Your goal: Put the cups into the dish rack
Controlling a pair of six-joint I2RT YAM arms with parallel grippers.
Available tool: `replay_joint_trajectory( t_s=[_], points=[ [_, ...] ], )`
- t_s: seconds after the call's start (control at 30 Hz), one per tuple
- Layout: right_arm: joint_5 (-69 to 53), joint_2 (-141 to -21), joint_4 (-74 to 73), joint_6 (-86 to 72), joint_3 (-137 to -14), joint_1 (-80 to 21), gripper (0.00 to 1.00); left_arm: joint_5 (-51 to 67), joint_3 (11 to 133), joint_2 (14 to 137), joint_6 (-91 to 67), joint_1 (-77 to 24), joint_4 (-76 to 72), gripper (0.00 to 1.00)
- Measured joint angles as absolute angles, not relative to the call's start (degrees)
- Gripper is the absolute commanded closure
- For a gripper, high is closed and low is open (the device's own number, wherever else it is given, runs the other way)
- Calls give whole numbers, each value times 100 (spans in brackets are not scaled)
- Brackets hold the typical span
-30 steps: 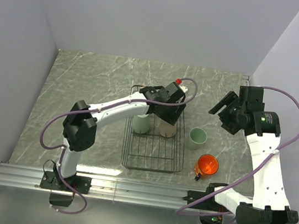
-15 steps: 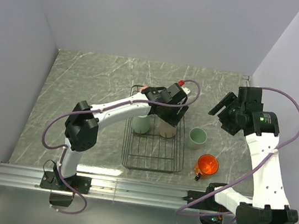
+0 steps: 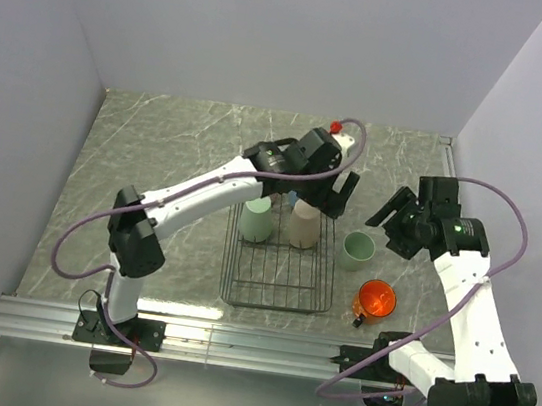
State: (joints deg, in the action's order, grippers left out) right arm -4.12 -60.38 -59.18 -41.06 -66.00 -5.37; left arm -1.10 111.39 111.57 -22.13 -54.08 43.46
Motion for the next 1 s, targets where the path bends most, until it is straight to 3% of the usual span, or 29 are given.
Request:
replay_joint_trajectory(
  t_s=[0.17, 0.47, 0.87, 1.0],
  points=[
    [-580, -6049, -5607, -4250, -6252, -821, 27, -43, 11249, 10473, -2405, -5288, 4425, 1],
    [-567, -6641, -5043, -4372, -6114, -1000, 30, 169, 9935, 8466, -2991, -4488, 4014, 1],
    [-523, -7544, -4532, -4407, -5760, -1400, 33, 167, 9118, 8156, -3271, -4372, 4060, 2],
    [-390, -7824, -4473, -4403, -5765, -1503, 41, 167, 9074, 8009, -3286, -4311, 4056, 2]
  ],
)
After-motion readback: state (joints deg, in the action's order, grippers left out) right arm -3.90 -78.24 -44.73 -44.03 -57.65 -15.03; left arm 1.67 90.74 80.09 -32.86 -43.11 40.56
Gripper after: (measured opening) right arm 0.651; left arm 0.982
